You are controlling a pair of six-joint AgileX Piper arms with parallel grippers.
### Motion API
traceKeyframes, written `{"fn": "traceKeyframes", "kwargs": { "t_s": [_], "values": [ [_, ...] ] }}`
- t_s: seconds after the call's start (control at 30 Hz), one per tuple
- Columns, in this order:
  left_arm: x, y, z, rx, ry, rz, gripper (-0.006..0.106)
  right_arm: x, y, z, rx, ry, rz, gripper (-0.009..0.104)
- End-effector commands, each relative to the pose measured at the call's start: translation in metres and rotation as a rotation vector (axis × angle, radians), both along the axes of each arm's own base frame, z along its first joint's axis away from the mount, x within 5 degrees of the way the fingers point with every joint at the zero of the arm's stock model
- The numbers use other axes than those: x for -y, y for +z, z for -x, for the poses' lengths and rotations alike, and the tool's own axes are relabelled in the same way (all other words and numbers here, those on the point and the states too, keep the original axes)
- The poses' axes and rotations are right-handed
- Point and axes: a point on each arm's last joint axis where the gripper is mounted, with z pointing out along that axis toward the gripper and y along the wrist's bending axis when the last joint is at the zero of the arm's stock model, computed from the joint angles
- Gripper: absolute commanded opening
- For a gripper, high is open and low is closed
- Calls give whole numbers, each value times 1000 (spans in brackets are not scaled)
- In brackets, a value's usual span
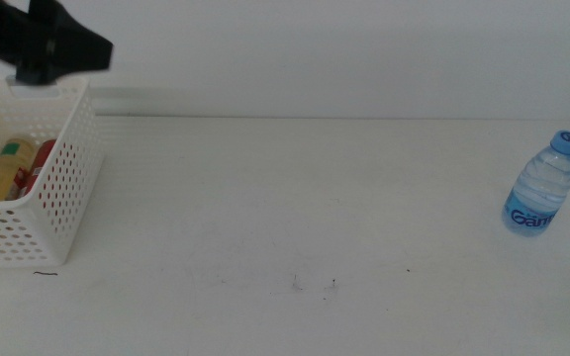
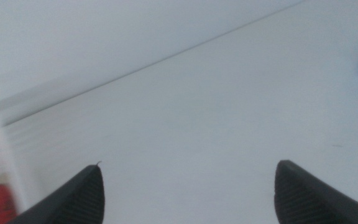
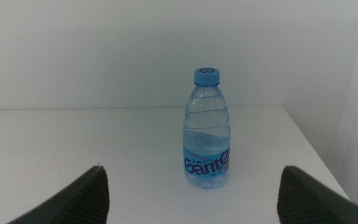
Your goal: Use arms to grab the bottles and put them into the dustbin to the left of the table.
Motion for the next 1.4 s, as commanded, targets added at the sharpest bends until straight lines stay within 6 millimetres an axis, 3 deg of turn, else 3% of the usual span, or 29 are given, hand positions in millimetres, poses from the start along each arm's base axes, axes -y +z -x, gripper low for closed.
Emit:
{"fn": "traceKeyframes", "kwargs": {
  "t_s": [0.0, 0.1, 0.2, 0.77, 0.9, 1.03, 1.17, 1.37],
  "values": [
    [13, 0, 27, 26, -64, 58, 94, 0, 0, 0, 11, -4, 10, 91],
    [24, -3, 48, 74, -106, 93, 94, 0, 0, 0, 11, -4, 10, 91],
    [28, -7, 53, 79, -119, 78, 94, 0, 0, 0, 11, -4, 10, 91],
    [28, -7, 53, 79, -123, 86, 94, 0, 0, 0, 11, -4, 10, 91],
    [28, -7, 53, 79, -123, 86, 94, 1, 14, 0, 158, -9, 45, 91],
    [28, -7, 53, 79, -123, 86, 94, 1, 17, 1, 195, -10, -17, 91],
    [28, -6, 52, 85, -118, 87, 94, 2, 20, -7, 198, -22, -134, 91],
    [28, -6, 52, 91, -113, 90, 94, 2, 29, -32, 20, -39, -165, 91]
  ]
}}
